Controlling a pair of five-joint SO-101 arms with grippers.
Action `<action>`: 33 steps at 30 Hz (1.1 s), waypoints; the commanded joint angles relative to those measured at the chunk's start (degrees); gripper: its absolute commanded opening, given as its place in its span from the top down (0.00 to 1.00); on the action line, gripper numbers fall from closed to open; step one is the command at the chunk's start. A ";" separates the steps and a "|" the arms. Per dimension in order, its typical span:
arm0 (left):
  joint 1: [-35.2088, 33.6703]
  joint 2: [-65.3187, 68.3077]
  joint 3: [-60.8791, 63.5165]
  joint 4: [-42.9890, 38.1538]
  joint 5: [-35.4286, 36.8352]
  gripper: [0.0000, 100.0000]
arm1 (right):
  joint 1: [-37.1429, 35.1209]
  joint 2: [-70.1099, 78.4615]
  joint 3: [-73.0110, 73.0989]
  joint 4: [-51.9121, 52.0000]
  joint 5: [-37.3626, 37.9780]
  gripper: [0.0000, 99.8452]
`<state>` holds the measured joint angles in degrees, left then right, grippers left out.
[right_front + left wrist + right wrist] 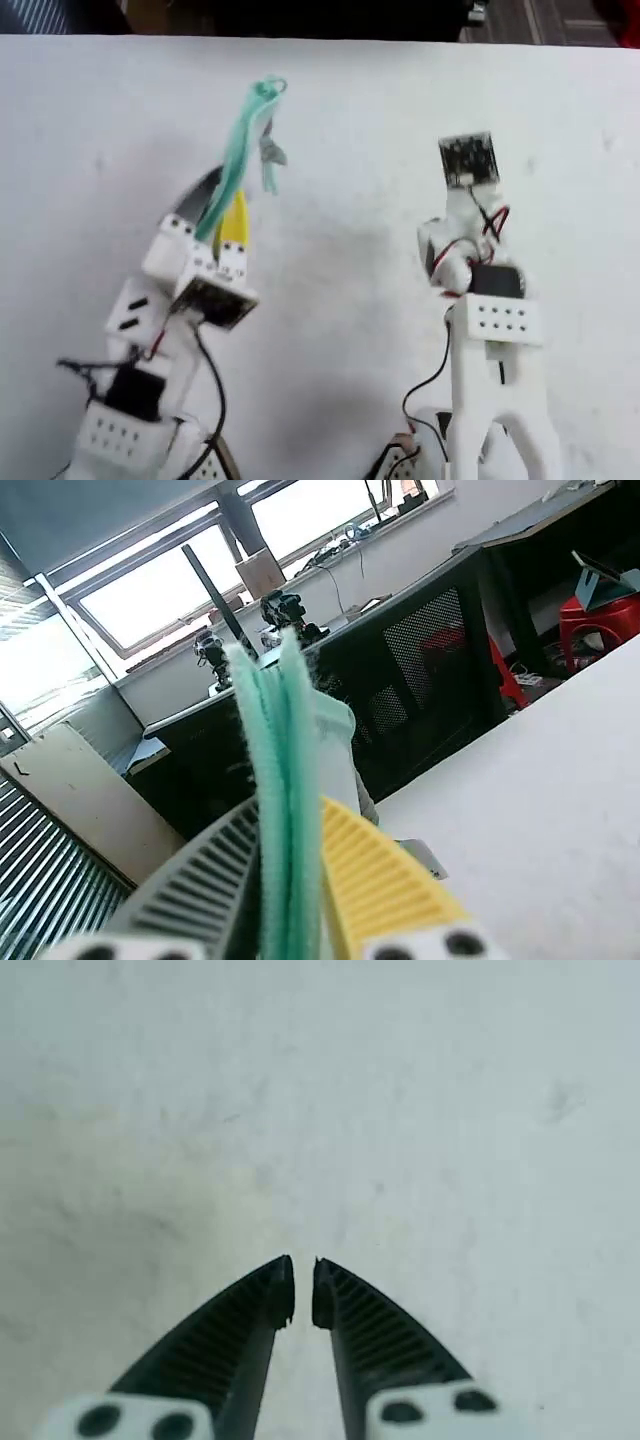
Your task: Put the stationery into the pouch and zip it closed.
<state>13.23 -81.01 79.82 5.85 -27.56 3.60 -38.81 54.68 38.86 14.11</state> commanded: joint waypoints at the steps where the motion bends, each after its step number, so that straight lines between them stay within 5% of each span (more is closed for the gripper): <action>1: 1.19 12.44 -3.43 -20.84 -0.70 0.98 | 2.15 -0.92 4.84 -9.71 -1.67 0.98; 10: 14.81 54.20 -26.90 -23.03 -4.75 0.98 | 9.98 -0.84 7.21 -14.55 -2.20 0.98; 17: 19.38 76.79 -28.75 -35.16 -10.90 0.98 | 12.35 -0.84 7.21 -15.08 -8.00 0.98; 24: 23.34 82.24 -22.59 -34.55 -11.78 0.91 | 14.02 -0.84 7.21 -16.13 -8.35 0.98; 26: 23.78 79.52 -19.25 -34.02 -6.77 0.87 | 13.93 -0.84 7.21 -16.13 -8.09 0.98; 33: 23.96 58.86 -18.81 -2.81 7.56 0.79 | 13.67 -0.84 7.21 -16.13 -8.00 0.98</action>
<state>36.44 -10.95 62.68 -11.47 -26.33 17.05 -38.73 62.33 23.82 6.20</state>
